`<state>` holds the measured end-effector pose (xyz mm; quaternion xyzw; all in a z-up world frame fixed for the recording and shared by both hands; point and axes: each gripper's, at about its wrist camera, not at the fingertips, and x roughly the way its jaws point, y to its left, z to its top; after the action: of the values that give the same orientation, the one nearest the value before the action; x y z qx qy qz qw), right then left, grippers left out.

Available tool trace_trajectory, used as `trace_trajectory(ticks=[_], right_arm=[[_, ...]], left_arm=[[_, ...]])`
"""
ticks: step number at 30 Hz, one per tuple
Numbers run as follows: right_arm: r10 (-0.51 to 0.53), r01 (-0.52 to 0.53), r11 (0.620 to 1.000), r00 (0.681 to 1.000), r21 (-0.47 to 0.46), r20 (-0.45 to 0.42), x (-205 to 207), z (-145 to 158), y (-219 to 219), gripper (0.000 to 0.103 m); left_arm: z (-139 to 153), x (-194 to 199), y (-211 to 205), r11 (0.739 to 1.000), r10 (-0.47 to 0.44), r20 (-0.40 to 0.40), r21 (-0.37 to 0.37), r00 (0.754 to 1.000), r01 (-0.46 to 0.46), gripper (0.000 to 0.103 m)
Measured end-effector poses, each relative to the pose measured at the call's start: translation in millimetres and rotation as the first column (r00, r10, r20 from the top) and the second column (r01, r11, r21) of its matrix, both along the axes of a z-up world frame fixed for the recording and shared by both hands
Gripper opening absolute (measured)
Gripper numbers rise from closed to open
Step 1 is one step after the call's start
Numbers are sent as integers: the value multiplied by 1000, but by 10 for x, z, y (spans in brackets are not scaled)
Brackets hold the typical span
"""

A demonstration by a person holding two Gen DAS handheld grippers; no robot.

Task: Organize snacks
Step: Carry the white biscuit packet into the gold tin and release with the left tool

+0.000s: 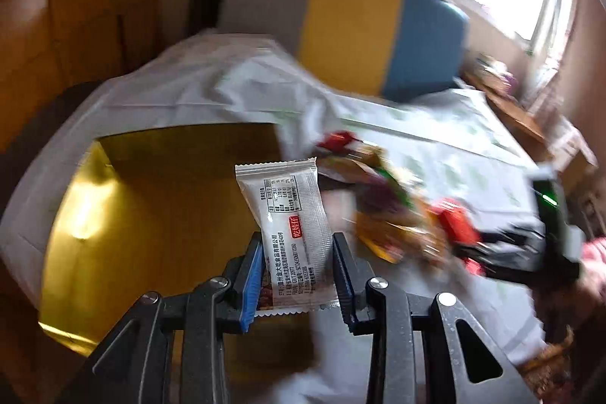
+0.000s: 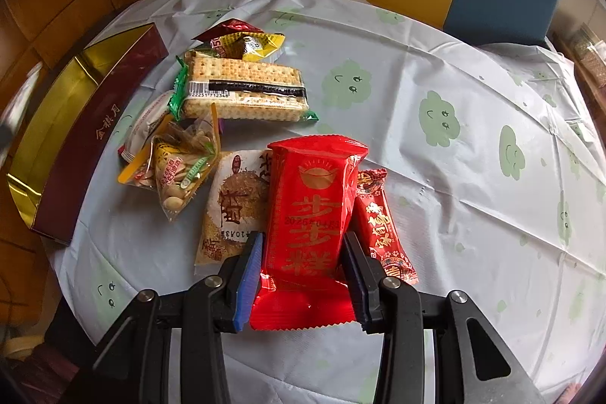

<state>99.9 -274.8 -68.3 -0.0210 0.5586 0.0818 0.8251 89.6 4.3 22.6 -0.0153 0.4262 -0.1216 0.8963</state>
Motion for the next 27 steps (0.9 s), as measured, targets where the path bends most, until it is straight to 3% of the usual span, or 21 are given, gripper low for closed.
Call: trace_trajectory(ticks=[6,16,20,27], right_arm=[[2,-2,1000,1000,0,3,24,-7,6,42],[0,0,1000,1000,5,0,48,-29,-9,42],[0,0,1000,1000,4,2,52,-28,-10,42],[-7,7,1000,1000,0,12,43,-32,-12,42]], left_arm=[[-318,609,124,995,63,-73,80,995,-57,35],[-640,1130,31,988,97,-114,134,989,-81,38],[-585,1029,27,986,115,-95,133,989,-101,41],[-186,394,24,980,135,67,139,989,-143,42]])
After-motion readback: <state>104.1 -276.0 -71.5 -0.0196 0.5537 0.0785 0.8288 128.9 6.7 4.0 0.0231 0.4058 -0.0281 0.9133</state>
